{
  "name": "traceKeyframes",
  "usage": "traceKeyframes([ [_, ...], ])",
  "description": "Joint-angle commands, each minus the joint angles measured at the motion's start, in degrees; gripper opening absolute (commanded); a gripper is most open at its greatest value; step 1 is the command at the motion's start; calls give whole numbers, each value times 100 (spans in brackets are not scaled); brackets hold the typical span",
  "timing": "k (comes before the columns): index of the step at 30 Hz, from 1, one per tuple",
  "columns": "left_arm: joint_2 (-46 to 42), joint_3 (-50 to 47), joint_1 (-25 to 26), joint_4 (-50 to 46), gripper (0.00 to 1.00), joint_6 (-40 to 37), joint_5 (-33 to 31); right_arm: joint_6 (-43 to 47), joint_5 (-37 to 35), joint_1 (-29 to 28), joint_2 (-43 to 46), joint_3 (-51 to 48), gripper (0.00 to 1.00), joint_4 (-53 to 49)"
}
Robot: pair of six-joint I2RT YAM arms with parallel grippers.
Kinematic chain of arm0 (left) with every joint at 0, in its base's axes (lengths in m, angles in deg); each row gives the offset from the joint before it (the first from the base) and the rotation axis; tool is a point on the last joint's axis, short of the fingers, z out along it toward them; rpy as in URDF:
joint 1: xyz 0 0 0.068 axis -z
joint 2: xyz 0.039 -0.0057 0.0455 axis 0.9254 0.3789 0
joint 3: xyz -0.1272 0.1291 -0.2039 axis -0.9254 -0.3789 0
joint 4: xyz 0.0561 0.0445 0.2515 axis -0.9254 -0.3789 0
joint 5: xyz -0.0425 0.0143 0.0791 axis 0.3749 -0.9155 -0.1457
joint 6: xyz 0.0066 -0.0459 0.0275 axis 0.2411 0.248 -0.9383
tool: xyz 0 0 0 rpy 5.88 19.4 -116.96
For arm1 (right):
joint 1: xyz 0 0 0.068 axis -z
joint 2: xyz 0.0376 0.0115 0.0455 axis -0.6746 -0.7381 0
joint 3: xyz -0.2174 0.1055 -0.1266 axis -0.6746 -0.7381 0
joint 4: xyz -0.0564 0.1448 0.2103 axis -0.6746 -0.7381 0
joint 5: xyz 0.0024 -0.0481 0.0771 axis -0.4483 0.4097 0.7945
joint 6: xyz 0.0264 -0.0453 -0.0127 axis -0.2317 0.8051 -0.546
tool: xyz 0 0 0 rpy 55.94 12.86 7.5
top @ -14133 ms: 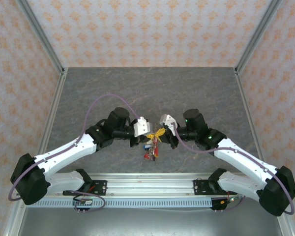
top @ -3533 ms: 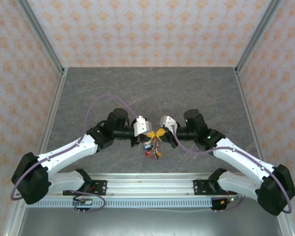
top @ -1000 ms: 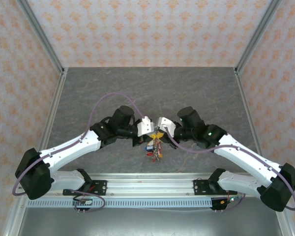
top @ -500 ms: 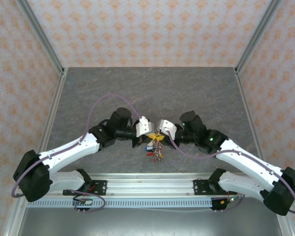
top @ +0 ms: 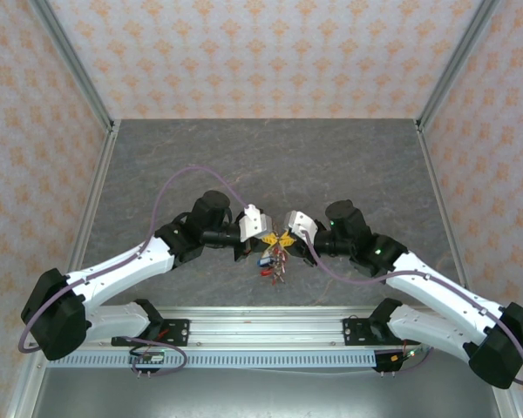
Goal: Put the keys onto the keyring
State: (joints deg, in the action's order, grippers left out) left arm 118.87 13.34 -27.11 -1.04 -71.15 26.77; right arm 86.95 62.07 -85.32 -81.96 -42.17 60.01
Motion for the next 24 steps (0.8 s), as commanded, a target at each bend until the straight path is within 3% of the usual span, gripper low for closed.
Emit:
traceKeyframes([
  [1, -159, 48, -29, 792, 0, 165, 321, -361, 530, -13, -82, -152, 10, 873],
  [7, -106, -19, -29, 861, 0, 219, 497, -586, 491, 0, -106, -300, 10, 1605],
  [12, -123, -59, -37, 791, 0, 164, 405, -427, 473, 70, -32, -136, 0, 1224],
  [24, 50, 426, -5, -773, 9, -874, -236, 79, 357, 55, -261, 703, 0, -239],
])
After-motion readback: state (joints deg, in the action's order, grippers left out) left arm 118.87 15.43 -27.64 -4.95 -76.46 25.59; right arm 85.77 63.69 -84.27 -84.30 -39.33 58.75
